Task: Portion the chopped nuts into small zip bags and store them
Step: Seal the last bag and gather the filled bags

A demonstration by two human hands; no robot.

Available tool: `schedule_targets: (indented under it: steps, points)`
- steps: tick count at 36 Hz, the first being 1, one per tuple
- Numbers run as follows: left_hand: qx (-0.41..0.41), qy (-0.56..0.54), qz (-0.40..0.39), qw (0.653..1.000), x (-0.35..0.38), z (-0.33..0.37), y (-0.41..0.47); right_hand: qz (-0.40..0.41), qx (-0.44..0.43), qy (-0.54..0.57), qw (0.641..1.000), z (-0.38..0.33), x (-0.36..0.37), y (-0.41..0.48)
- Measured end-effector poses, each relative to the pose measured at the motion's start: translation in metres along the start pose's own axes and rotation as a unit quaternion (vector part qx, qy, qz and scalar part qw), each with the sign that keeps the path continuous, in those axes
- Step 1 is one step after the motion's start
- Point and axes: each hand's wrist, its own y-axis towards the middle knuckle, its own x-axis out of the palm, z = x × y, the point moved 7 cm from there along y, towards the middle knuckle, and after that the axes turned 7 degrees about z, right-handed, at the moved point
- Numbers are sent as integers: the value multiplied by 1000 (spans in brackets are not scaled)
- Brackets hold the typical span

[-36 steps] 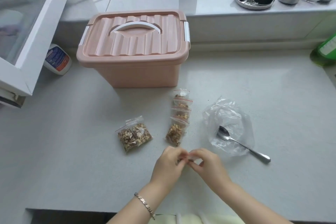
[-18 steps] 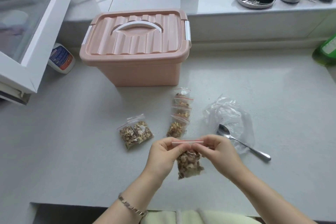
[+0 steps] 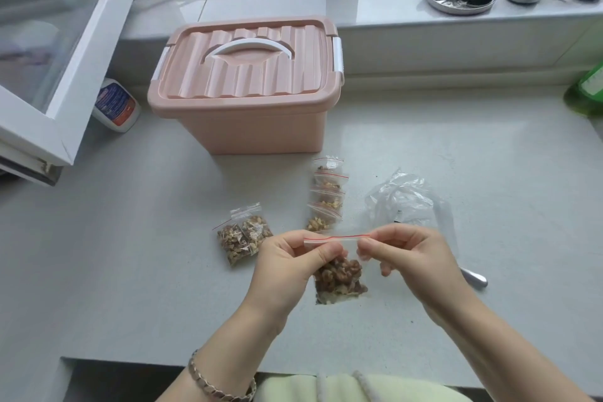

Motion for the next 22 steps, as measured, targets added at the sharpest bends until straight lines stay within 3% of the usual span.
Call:
schedule_targets:
  steps: [6,9,16,22]
  points:
    - [-8,10,3,1000,1,1,-4,10,-53,-73,996,-2,-2,1]
    - [-5,14,-4,1000,4,1,-5,-23,-81,-117,990,-4,3,0]
    - [-17,25,-36,999,9,2,-9,-42,-139,-125,982,-8,4,0]
    - [23,107,-66,992,10,8,-9,-62,-160,-145,974,-9,5,0]
